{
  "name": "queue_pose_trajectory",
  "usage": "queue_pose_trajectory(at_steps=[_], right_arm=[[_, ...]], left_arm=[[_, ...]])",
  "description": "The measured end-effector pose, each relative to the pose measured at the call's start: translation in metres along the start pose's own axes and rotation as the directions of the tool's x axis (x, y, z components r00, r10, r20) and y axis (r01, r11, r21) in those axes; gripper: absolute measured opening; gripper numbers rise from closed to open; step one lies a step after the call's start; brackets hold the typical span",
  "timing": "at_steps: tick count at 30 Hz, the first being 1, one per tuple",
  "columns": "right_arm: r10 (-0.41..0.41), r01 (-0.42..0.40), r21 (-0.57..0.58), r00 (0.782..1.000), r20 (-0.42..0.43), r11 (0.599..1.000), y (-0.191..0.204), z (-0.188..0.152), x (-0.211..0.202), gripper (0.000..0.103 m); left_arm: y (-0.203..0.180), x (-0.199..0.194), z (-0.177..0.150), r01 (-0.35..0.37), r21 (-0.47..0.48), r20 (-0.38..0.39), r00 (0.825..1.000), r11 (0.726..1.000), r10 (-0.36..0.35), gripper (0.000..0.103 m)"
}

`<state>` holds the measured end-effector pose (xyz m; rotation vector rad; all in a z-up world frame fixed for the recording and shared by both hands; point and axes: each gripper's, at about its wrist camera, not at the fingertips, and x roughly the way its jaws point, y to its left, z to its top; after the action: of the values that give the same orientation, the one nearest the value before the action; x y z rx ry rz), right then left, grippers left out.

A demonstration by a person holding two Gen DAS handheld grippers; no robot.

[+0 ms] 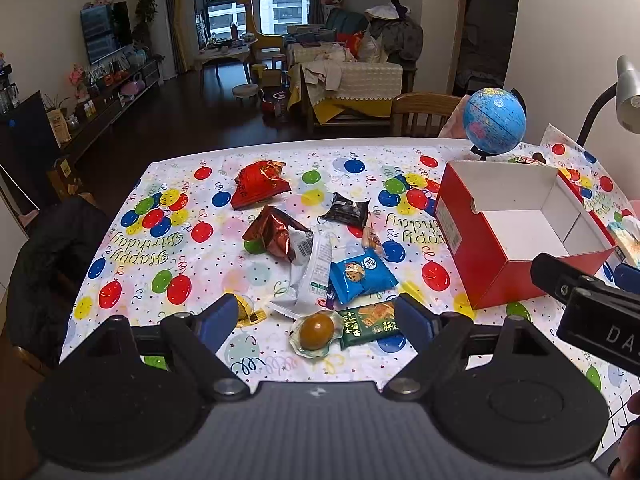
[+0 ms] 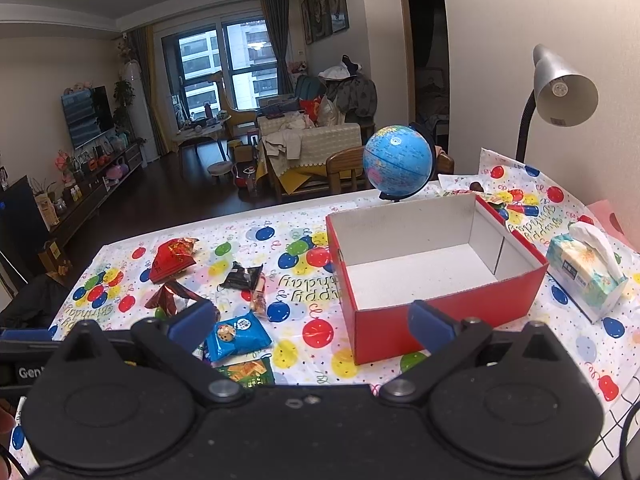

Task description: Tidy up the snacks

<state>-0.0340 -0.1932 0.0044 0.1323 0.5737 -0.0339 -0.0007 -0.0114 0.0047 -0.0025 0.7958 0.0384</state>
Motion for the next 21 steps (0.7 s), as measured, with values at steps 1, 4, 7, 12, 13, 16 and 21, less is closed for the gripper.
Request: queue_pose_trajectory(at_steps=[1, 4, 7, 12, 13, 16, 21], right_arm=[[0.0, 0.0, 0.0, 1.0, -0.002, 1.0, -0.0002, 0.0001, 0.0002, 0.103], [0.0, 0.0, -0.001, 1.0, -0.002, 1.0, -0.0006, -0.0003, 0.0001, 0.103], [0.001, -0.001, -0.001, 1.0, -0.003, 1.0, -0.0009, 0.0, 0.0006, 0.103], [0.002, -0.002, -0.001, 1.0, -0.006, 1.0, -0.0015, 0.0002, 0.0019, 0.103], [0.002, -0.002, -0.002, 1.0, -0.007, 1.0, -0.0017, -0.0005, 0.0023, 0.103], [0.004, -0.004, -0.004, 1.0, -0.005, 1.0, -0.002, -0.0003, 0.0033, 0.103], [0.005, -0.005, -0.003, 1.0, -0.008, 1.0, -0.0023, -0.0008, 0.0044, 0.103]], left_arm=[[0.0, 0.0, 0.0, 0.0, 0.0, 0.0, 1.0, 1.0, 0.0, 0.086], [0.0, 0.0001, -0.0002, -0.001, -0.001, 0.0, 1.0, 1.0, 0.001, 0.086], [-0.0003, -0.0001, -0.0004, 0.0, 0.0, 0.0, 1.0, 1.0, 0.0, 0.086], [0.0001, 0.0001, -0.0004, -0.001, -0.001, -0.001, 1.0, 1.0, 0.001, 0.086], [0.0, 0.0002, -0.0004, -0.001, -0.001, -0.001, 1.0, 1.0, 0.001, 0.086], [-0.0002, 0.0001, -0.0005, -0.001, 0.0, 0.0, 1.0, 1.0, 0.001, 0.086], [-0.0025, -0.0023, -0.0018, -0.004, -0.006, 0.002, 1.0, 1.0, 0.004, 0.086]])
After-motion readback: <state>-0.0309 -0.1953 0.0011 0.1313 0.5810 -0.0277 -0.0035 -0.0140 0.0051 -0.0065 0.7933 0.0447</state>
